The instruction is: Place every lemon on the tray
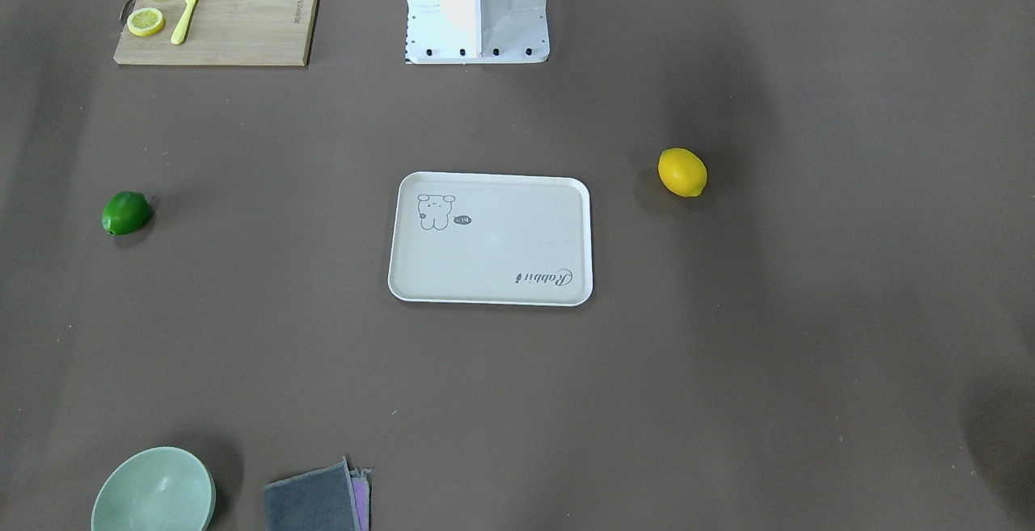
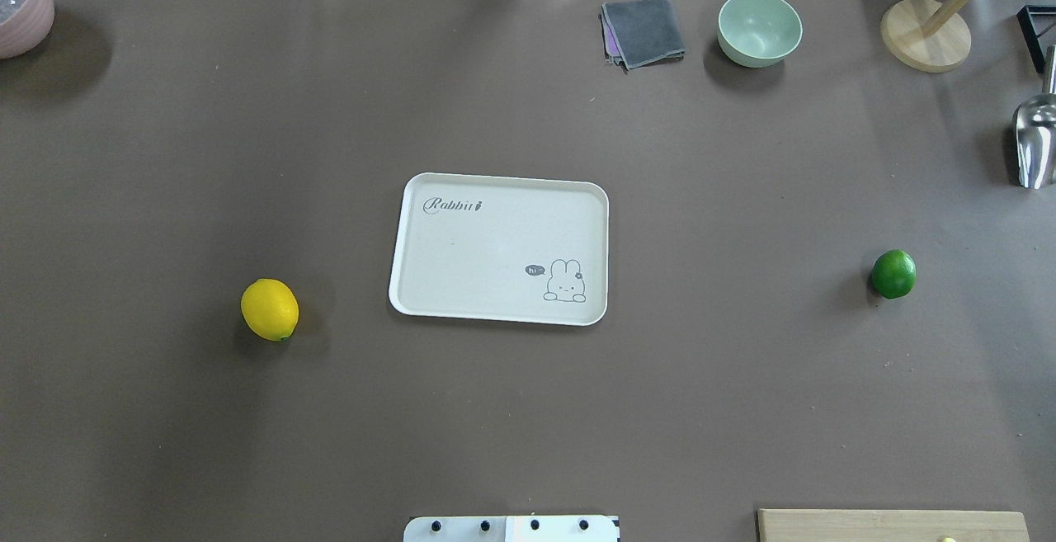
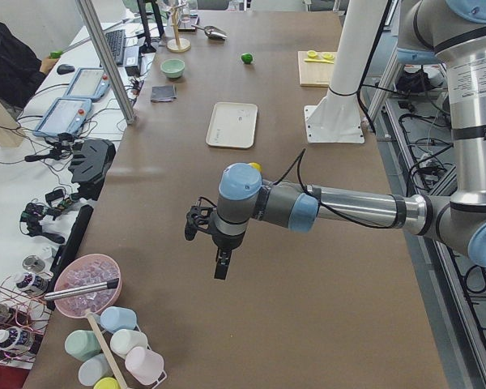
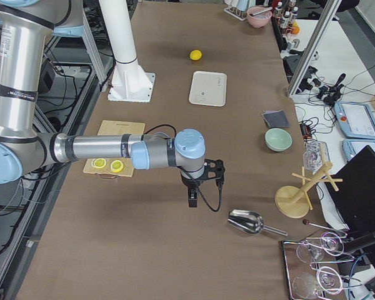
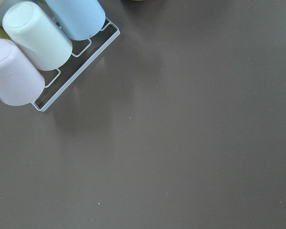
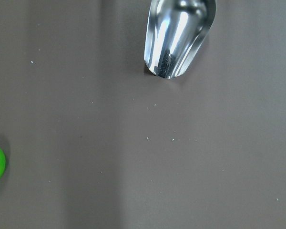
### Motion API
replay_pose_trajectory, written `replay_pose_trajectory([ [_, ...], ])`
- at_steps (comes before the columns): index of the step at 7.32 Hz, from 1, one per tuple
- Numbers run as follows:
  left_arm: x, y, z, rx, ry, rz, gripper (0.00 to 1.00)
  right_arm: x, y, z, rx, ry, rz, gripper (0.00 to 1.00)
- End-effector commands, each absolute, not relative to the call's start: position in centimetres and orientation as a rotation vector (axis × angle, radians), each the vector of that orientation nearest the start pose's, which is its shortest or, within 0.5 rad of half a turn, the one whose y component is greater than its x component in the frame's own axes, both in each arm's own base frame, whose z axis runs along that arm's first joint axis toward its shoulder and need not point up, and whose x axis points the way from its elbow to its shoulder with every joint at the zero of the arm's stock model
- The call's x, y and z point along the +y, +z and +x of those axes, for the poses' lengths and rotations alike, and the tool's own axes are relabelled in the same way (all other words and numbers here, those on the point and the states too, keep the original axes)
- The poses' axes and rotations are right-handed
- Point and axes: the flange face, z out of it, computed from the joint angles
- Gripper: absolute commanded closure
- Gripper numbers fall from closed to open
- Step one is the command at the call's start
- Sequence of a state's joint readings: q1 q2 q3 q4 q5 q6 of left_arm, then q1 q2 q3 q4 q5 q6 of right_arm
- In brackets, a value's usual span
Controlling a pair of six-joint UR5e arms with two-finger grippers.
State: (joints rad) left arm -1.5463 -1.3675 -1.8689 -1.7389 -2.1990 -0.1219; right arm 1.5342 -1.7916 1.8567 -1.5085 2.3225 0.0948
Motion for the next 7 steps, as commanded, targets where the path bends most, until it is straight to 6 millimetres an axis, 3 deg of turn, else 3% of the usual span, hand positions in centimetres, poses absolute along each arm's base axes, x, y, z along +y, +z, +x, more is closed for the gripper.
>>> replay_pose_trajectory([
  [1,-42.5,59.3,-6.4,0.642,-0.009,0.209,0.02,-41.1,61.3,5.0,-0.75,0.006,0.064,0.0],
  [7,-42.5,60.5,-6.4,0.641,-0.009,0.194,0.02,-41.4,61.0,4.9,-0.752,0.002,0.072,0.0],
])
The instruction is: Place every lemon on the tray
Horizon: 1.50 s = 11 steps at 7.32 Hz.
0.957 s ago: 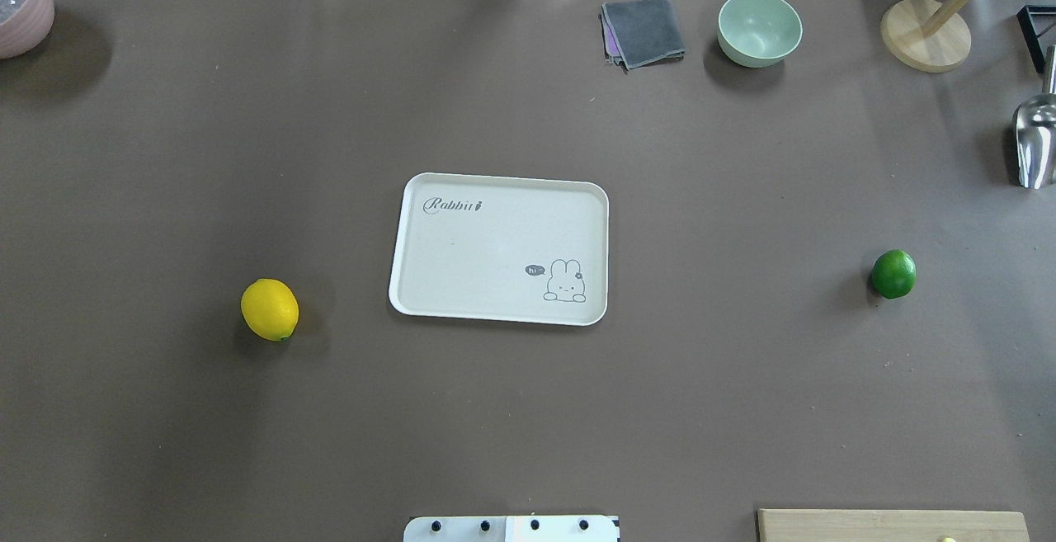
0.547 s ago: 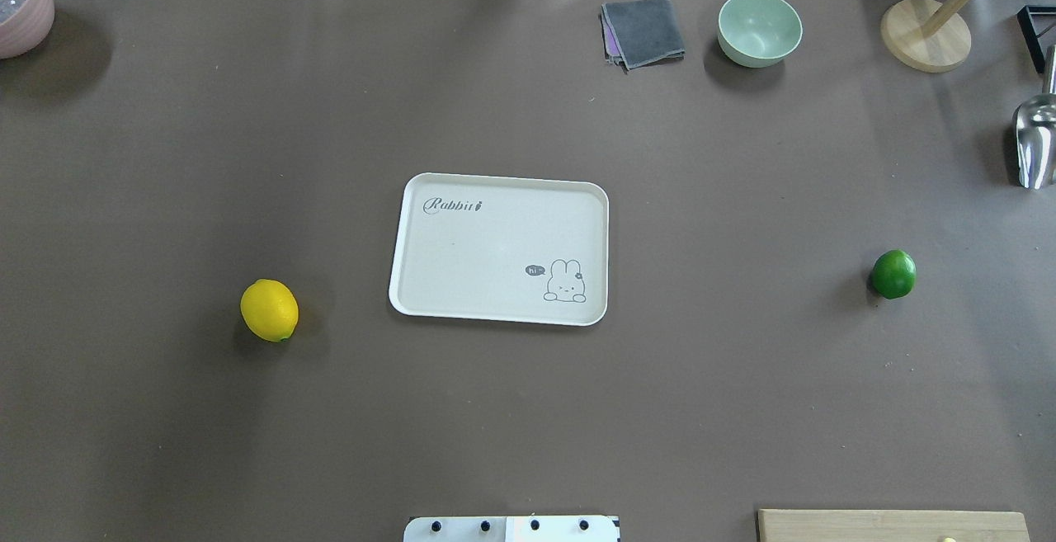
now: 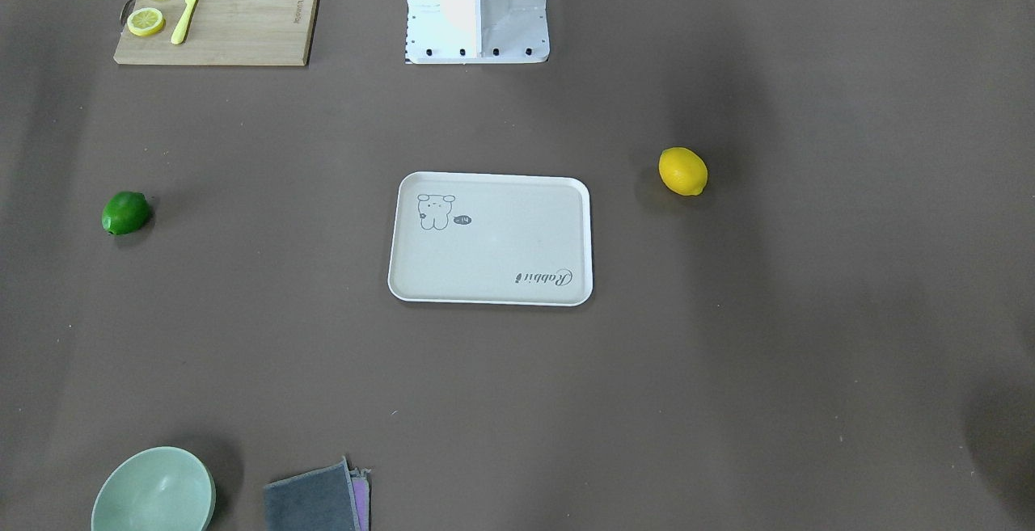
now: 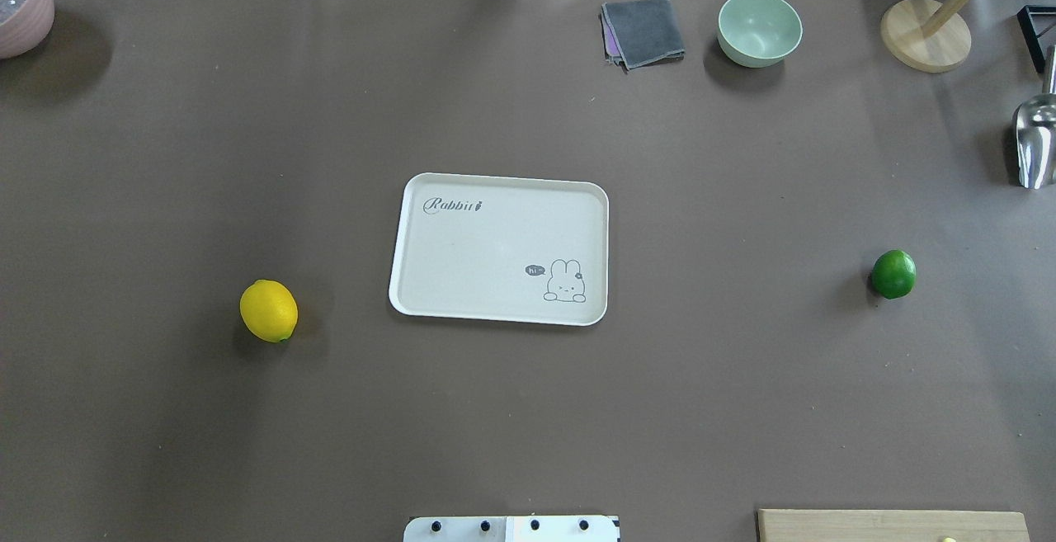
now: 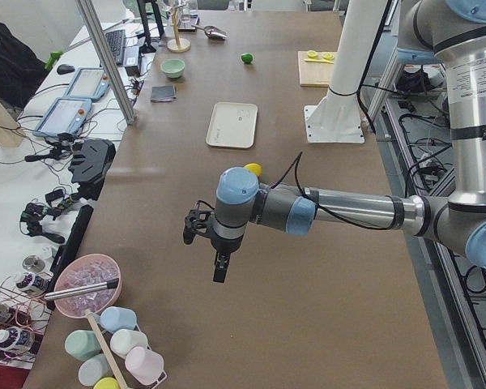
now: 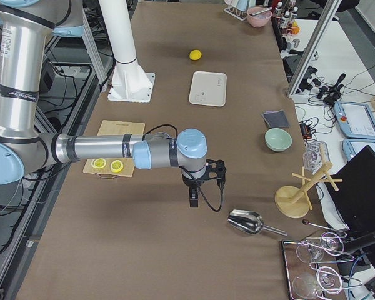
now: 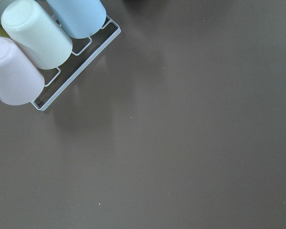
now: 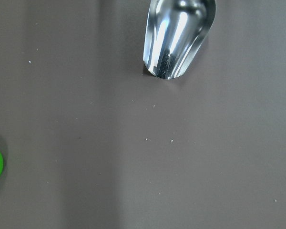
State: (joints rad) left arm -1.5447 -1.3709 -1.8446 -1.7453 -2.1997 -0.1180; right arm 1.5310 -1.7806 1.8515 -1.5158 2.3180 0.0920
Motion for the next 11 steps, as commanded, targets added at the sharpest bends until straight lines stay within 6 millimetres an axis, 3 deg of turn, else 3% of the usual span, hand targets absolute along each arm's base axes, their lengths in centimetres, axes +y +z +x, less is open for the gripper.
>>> replay_pose_trajectory([
  [1,-42.52,60.59,-6.36,0.641,-0.01,0.192,0.02,-41.3,61.06,4.93,-0.751,0.003,0.071,0.0],
  [11,-43.29,60.6,-6.28,0.642,-0.007,0.201,0.02,-41.34,60.79,4.83,-0.765,-0.002,0.08,0.0],
])
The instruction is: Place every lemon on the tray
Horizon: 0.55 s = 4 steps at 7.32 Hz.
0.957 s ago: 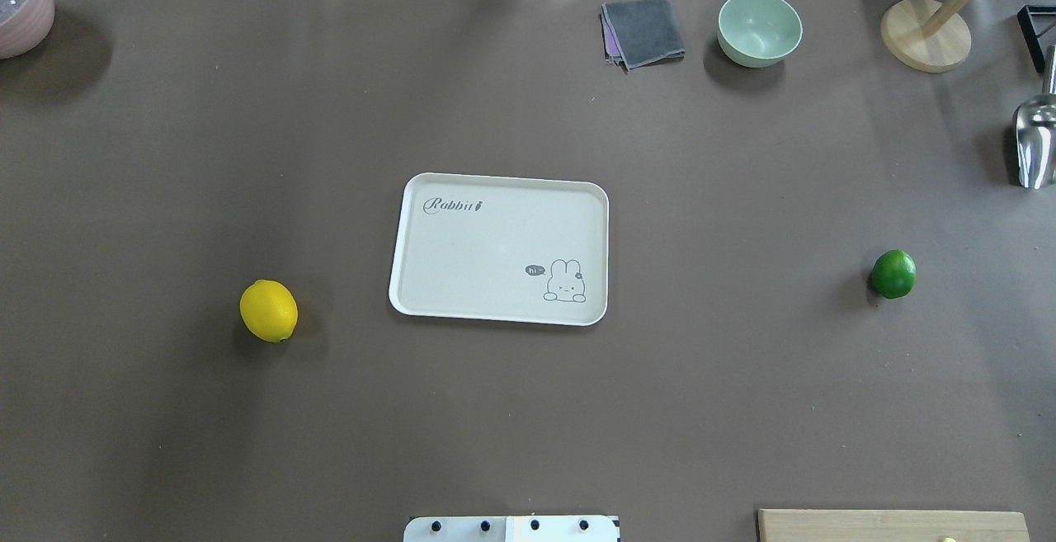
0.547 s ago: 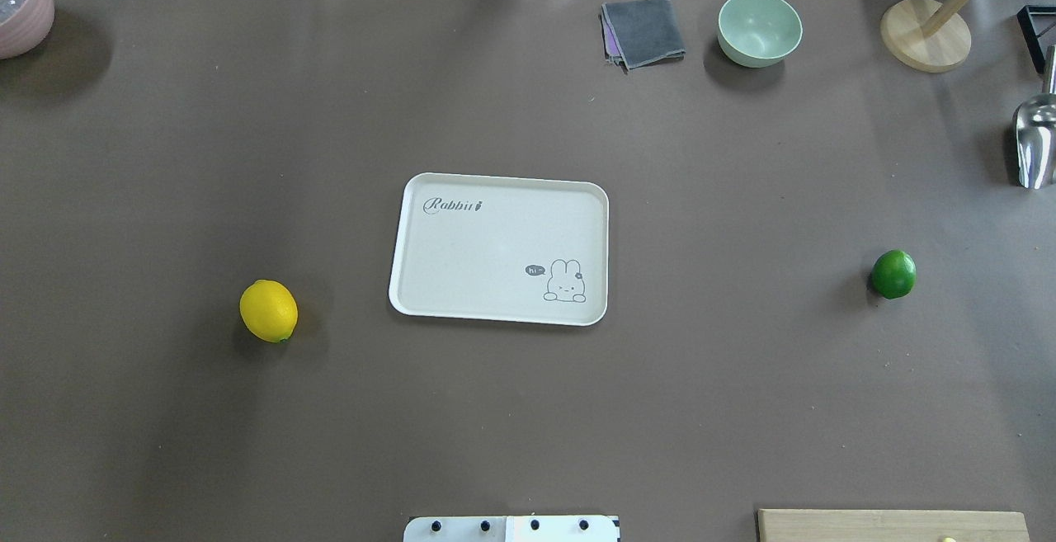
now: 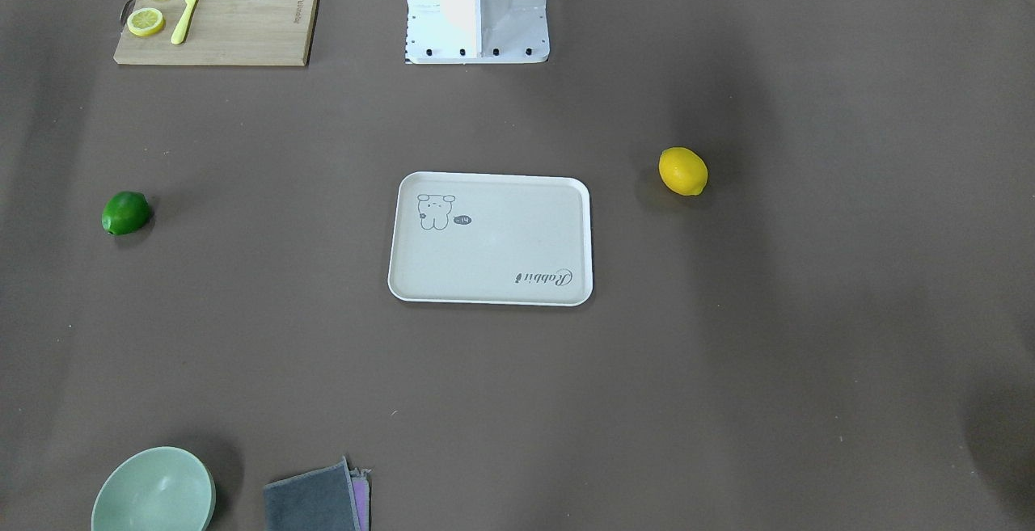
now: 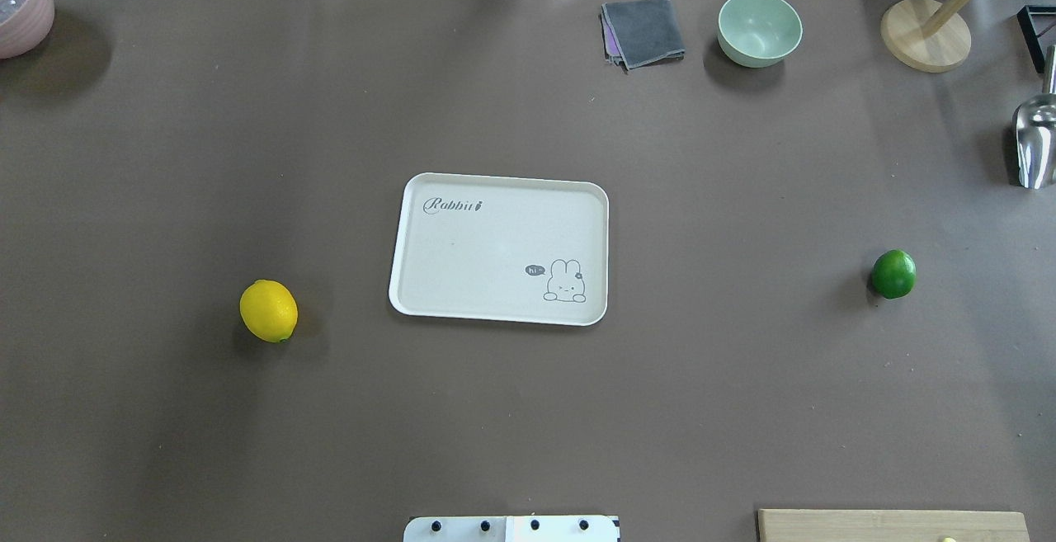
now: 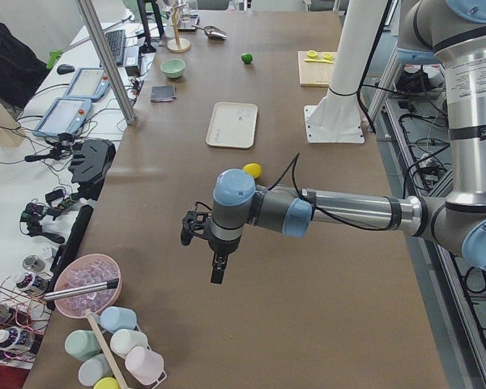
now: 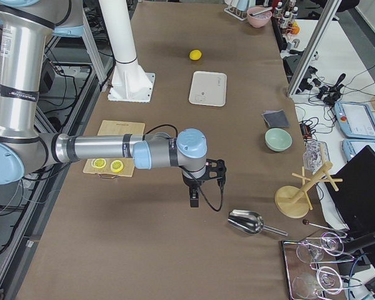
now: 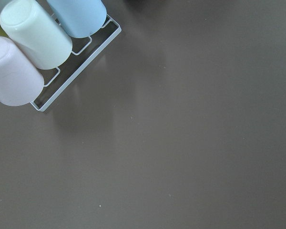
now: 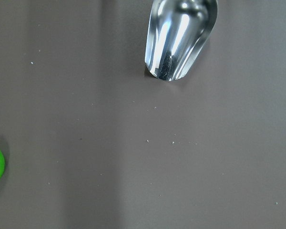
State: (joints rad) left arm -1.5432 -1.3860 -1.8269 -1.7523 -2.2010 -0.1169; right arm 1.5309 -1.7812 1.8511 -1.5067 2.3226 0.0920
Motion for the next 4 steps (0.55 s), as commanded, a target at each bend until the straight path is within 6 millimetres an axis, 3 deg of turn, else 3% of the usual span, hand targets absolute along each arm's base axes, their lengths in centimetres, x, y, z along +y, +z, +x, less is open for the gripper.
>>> replay_pose_trajectory([
  [1,-43.5,60.9,-6.3,0.641,-0.007,0.197,0.02,-41.4,60.6,4.8,-0.765,-0.007,0.084,0.0],
  [4,-44.3,60.4,-6.2,0.642,-0.004,0.209,0.02,-43.8,57.3,4.5,-0.787,-0.028,0.147,0.0],
])
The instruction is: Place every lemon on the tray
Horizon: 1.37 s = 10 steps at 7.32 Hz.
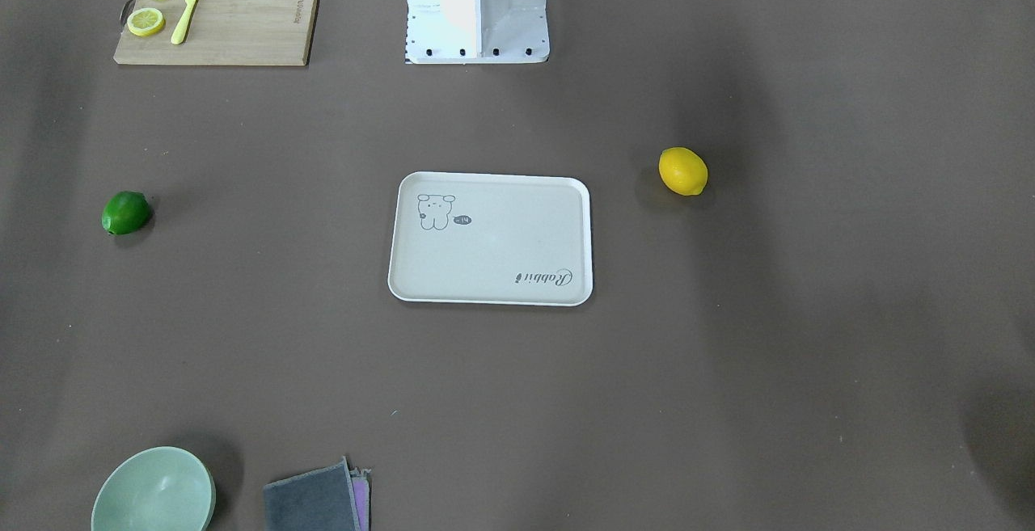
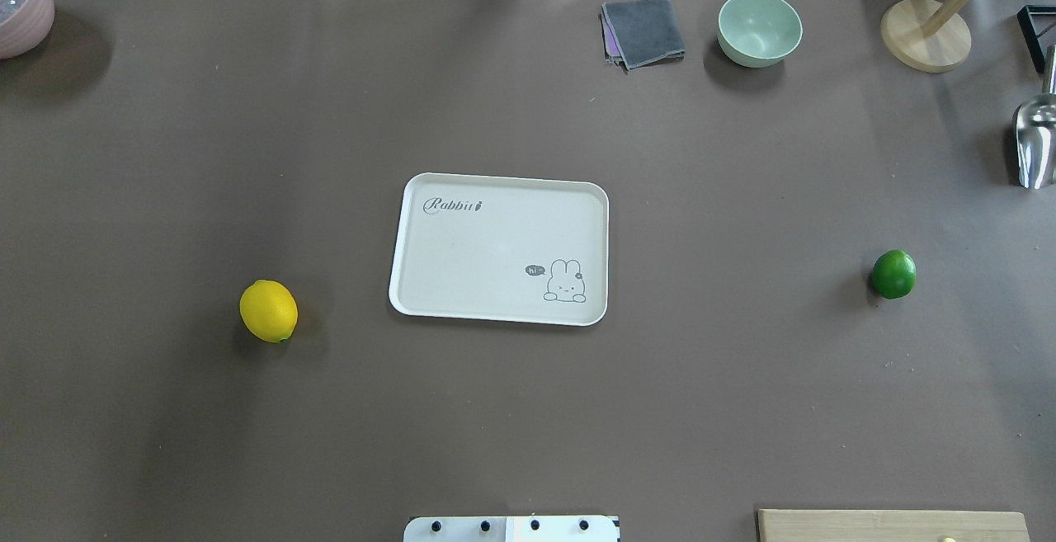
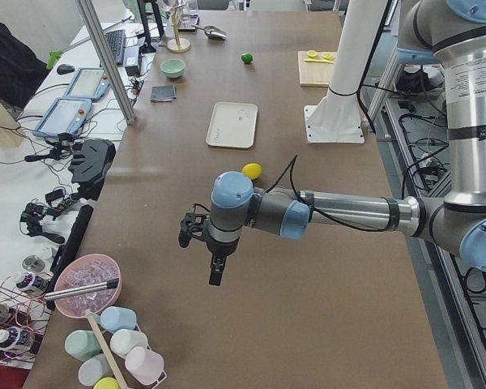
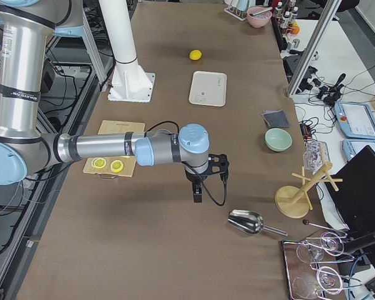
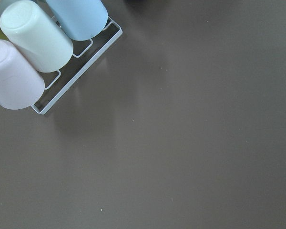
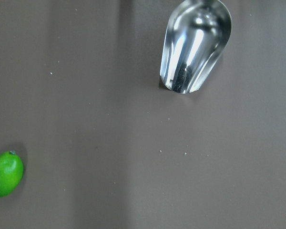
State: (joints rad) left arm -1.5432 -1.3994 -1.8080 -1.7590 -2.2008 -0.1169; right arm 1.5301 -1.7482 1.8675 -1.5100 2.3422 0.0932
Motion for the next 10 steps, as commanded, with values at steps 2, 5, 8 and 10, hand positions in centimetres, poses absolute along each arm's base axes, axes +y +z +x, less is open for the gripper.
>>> replay_pose_trajectory([
  [2,-44.3,59.8,-5.3,0.761,0.014,0.197,0.02,-43.5,57.0,4.3,-0.814,-0.037,0.157,0.0],
  [5,-45.6,60.7,-4.5,0.883,0.031,0.275,0.02,-43.4,56.9,4.2,-0.83,-0.054,0.209,0.0],
  [8,-45.8,60.4,-4.4,0.933,-0.04,0.34,0.02,-42.9,55.7,3.1,-0.997,-0.084,0.193,0.0],
  [10,-47.0,64.3,-4.1,0.948,0.001,0.424,0.02,-43.0,55.5,3.0,-1.004,-0.067,0.183,0.0],
])
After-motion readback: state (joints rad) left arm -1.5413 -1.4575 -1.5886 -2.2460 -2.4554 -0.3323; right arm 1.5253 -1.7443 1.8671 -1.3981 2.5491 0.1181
